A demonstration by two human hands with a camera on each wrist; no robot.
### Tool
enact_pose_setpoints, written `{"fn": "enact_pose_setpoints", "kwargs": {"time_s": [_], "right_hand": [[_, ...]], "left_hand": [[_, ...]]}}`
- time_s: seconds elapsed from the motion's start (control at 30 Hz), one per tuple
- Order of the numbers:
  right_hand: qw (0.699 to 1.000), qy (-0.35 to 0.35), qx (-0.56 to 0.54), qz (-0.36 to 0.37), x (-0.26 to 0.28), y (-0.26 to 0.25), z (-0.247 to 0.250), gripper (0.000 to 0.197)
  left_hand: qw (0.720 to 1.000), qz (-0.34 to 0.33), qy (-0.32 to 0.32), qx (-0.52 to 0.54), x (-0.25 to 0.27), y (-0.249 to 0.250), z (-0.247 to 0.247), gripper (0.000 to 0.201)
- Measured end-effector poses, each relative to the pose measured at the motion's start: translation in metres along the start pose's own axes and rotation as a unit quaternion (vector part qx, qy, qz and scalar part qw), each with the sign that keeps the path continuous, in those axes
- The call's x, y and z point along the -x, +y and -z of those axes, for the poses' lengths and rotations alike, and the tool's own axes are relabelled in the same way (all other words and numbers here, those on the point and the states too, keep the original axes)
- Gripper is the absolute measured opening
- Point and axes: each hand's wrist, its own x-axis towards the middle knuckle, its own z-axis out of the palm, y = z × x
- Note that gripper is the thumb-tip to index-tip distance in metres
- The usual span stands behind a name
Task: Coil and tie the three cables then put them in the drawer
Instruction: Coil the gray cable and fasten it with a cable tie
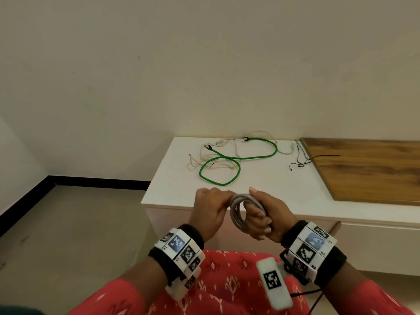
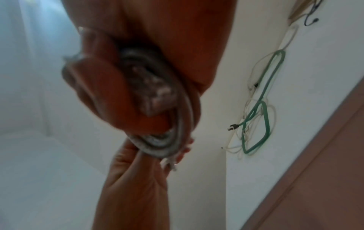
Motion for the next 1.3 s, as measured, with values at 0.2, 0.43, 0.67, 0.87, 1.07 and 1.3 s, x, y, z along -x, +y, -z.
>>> {"fn": "enact_pose_setpoints", "kwargs": {"time_s": [0.2,0.43,0.67,0.87,1.07,1.3], "right_hand": [[0.994,-0.007,-0.096,0.044,0.000,-0.004,0.004,0.049],[0.989,0.002,-0.133,0.059,0.000,0.000,0.005,0.049],[0.988,-0.007,-0.141,0.061,-0.001,0.003,0.000,0.047],[0.986,0.047,-0.144,0.070,-0.004,0.003,-0.006,0.052],[0.973,0.201,-0.053,0.102,-0.003,0.003,-0.015,0.046],[0.935,0.312,0.074,0.155,-0.008,0.011,-0.014,0.040]], "left_hand": [[0.913,0.204,0.039,0.352,0.013,0.032,-0.022,0.050],[0.939,0.247,-0.013,0.240,0.009,0.035,-0.020,0.026],[0.858,0.344,0.006,0.382,0.002,0.047,-0.010,0.018],[0.830,0.371,0.037,0.414,-0.001,0.050,-0.008,0.021],[0.841,0.377,0.069,0.382,-0.003,0.050,-0.009,0.022],[0.830,0.377,0.058,0.406,-0.005,0.049,0.001,0.021]]}}
